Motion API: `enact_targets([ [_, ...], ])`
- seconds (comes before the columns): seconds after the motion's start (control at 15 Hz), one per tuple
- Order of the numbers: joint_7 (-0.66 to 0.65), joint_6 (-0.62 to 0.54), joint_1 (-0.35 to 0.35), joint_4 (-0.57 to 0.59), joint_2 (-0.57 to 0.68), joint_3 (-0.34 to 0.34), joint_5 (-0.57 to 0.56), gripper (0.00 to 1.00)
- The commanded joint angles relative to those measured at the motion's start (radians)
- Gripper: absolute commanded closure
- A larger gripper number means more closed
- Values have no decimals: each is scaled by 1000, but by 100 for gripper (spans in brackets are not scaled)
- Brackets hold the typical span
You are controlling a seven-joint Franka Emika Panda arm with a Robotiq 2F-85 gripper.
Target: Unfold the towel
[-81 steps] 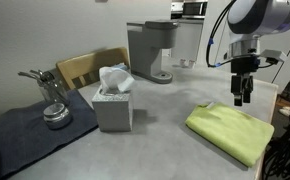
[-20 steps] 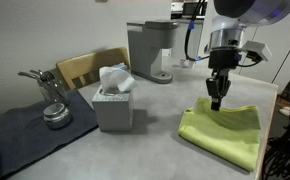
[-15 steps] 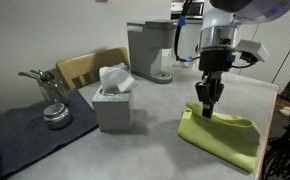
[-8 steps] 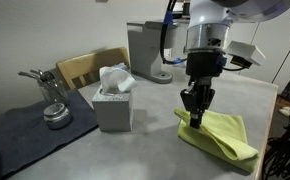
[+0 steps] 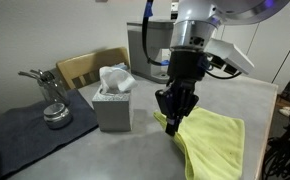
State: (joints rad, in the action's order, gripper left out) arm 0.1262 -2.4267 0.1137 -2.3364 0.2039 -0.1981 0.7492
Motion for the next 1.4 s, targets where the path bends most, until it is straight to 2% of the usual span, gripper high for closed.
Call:
enact_targets([
  [0.0, 24, 1, 9, 54, 59, -8, 19, 99],
  [0.27, 98, 104, 4, 94, 107, -13, -44, 99],
  [0.67, 285, 309, -23, 168, 167, -13, -63, 99],
  [0.8, 297, 344, -27, 187, 182, -8, -63, 71],
  [1.13, 293, 397, -34, 214, 201, 1, -83, 37],
  [1.33, 236, 403, -30, 197, 167, 15, -96, 16],
])
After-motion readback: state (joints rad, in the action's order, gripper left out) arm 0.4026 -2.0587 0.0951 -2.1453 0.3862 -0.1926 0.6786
